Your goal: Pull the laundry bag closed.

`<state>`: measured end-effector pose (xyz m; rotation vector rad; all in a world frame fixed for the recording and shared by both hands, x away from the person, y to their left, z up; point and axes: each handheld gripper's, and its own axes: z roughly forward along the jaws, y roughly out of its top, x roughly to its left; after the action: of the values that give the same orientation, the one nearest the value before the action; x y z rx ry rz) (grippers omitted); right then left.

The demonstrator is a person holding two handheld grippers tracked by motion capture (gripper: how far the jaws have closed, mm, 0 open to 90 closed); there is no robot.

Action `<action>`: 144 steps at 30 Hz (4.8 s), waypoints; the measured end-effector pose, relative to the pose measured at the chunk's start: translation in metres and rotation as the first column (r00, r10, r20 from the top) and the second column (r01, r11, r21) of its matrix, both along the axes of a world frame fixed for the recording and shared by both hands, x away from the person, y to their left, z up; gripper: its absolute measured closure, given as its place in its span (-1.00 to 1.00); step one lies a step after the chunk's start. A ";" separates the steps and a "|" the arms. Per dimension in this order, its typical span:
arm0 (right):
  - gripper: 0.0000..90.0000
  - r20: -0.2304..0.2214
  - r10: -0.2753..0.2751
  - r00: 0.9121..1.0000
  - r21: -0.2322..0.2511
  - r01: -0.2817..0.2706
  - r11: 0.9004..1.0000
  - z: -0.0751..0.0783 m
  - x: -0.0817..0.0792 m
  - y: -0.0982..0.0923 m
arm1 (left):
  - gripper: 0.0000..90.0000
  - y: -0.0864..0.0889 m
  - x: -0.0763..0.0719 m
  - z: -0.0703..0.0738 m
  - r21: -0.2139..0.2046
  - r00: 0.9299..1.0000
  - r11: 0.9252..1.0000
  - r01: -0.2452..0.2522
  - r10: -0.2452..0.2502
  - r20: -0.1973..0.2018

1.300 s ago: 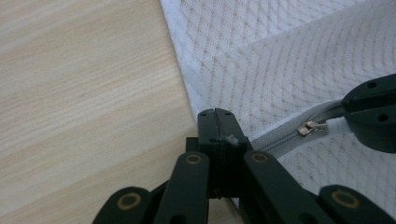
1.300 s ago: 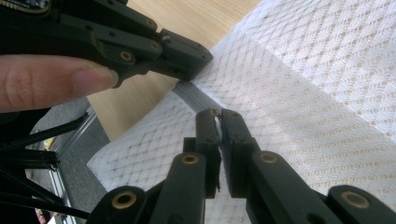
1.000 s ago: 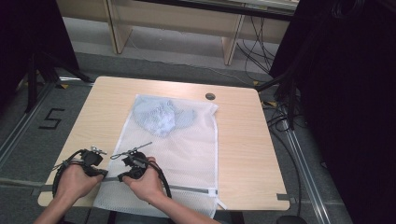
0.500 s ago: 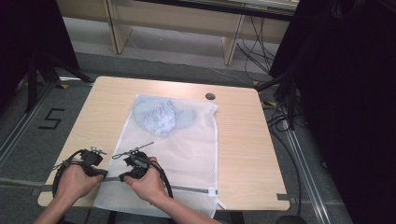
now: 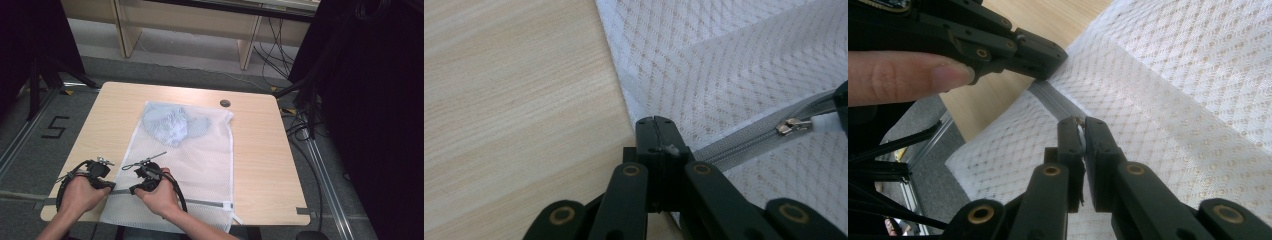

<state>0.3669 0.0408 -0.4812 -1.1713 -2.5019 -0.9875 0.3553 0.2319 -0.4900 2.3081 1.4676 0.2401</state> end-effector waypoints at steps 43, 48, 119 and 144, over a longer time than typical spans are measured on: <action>0.94 -0.007 -0.020 1.000 -0.019 0.020 1.000 0.003 -0.002 -0.019 | 1.00 -0.001 -0.001 0.001 0.012 1.000 1.000 -0.016 0.016 -0.001; 0.94 -0.007 -0.024 1.000 -0.017 0.024 1.000 0.003 -0.002 -0.020 | 1.00 -0.001 0.000 0.000 -0.001 1.000 1.000 -0.012 0.012 0.002; 0.94 -0.037 -0.043 0.998 -0.018 0.043 0.999 0.008 -0.007 -0.052 | 1.00 -0.003 -0.001 0.001 0.012 1.000 1.000 -0.020 0.020 0.003; 0.93 -0.031 -0.049 0.998 -0.030 0.048 0.998 0.011 -0.007 -0.065 | 1.00 -0.003 -0.001 0.002 0.040 1.000 0.999 0.000 0.000 -0.003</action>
<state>0.3595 -0.0245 -0.4699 -1.2523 -2.4824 -0.9402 0.3547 0.2286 -0.4879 2.3407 1.4764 0.2685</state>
